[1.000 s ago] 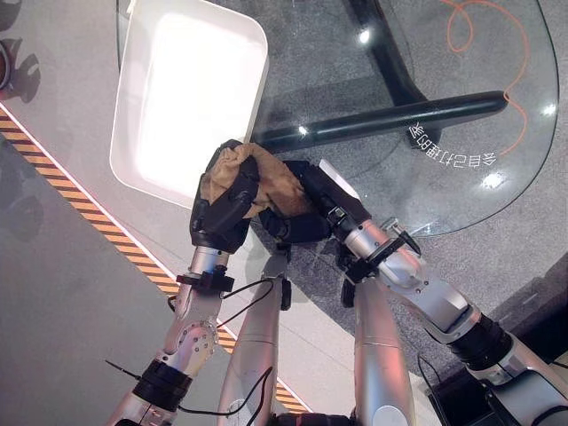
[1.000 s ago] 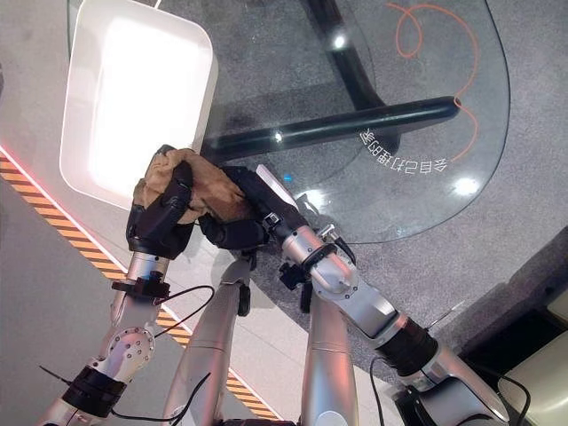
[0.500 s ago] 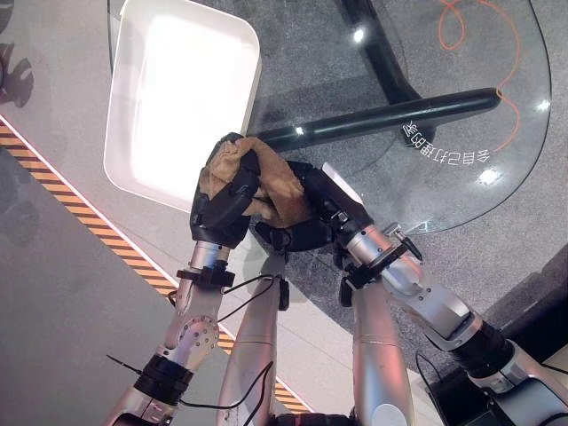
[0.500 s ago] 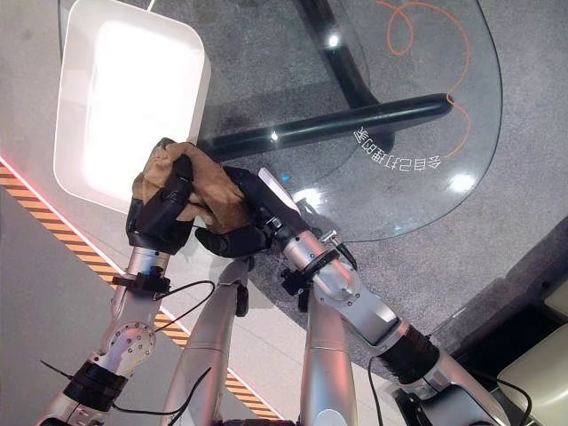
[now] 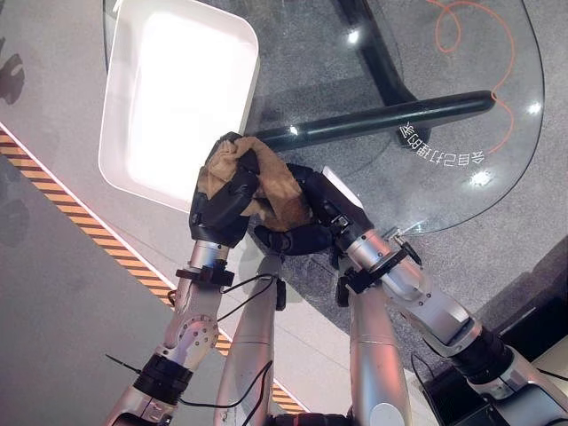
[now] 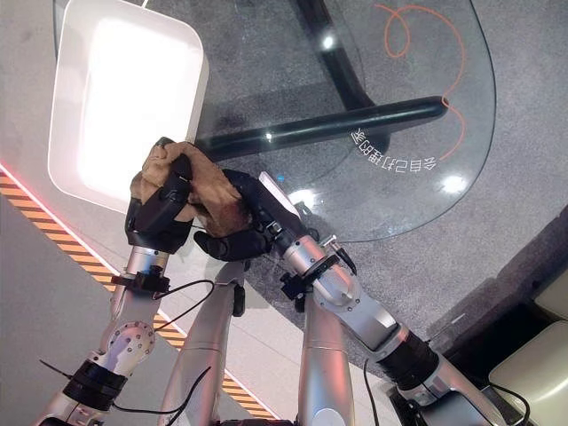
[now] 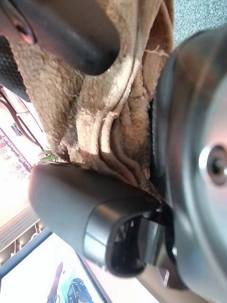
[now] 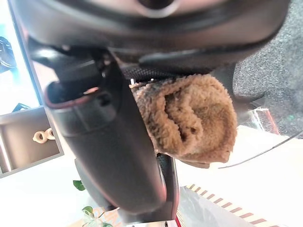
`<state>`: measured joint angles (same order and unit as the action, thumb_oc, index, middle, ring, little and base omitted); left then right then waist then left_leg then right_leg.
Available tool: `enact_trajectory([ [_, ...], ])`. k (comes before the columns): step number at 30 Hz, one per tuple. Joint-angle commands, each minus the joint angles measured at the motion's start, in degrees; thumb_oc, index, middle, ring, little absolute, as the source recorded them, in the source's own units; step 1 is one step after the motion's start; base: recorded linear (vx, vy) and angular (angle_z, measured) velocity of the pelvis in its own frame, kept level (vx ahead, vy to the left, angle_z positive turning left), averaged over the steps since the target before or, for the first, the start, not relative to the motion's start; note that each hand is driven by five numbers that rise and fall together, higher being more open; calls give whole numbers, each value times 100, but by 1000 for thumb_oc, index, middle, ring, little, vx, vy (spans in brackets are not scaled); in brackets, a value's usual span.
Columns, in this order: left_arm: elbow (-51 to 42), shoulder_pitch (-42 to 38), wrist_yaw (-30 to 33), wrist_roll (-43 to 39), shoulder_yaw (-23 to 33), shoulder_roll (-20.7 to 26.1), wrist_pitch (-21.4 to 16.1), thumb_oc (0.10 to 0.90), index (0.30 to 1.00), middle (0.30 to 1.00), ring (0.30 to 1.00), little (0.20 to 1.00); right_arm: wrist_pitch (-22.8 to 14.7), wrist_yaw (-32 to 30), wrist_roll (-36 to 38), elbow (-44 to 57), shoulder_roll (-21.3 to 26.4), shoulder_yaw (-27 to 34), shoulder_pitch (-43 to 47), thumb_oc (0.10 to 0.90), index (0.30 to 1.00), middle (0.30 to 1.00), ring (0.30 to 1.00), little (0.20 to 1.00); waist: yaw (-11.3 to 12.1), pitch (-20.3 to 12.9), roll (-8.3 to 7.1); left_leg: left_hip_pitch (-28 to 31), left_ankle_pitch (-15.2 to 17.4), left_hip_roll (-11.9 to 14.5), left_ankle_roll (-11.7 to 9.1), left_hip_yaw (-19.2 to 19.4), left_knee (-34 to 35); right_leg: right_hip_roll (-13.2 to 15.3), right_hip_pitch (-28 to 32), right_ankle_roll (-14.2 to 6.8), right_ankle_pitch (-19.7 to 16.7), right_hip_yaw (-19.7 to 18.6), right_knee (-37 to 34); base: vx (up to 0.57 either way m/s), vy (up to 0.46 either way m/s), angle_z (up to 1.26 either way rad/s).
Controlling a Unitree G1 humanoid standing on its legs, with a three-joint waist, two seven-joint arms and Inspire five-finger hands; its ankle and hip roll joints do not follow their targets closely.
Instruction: Wipe the table with a cloth and put it in the basket.
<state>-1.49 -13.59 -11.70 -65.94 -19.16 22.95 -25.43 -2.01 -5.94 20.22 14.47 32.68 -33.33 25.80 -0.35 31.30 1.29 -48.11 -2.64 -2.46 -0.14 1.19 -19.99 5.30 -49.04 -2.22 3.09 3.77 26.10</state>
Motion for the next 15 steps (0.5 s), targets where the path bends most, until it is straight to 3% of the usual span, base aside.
enact_trajectory([
  [1,-1127,279,-903,279,-159,-208,-236,100,300,300,300,200,-920,-686,258,718,-382,951,200,800,900,900,900,900,69,-151,88,293,284,-354,338,255,134,-443,170,-103,-519,-53,-597,0,0,0],
  [8,-1130,384,-934,305,-76,-248,-210,100,300,300,300,200,-1142,-645,642,749,-412,1297,-31,800,900,900,900,900,26,-151,76,309,311,-334,340,282,135,-450,179,-101,-509,-72,-592,0,0,0],
  [15,-1085,447,-1032,299,8,-276,-189,100,300,300,300,200,-1429,18,1874,750,-597,1472,-215,800,900,900,900,900,16,-151,64,291,327,-320,342,283,122,-455,160,-104,-500,-72,-574,5,-2,-3],
])
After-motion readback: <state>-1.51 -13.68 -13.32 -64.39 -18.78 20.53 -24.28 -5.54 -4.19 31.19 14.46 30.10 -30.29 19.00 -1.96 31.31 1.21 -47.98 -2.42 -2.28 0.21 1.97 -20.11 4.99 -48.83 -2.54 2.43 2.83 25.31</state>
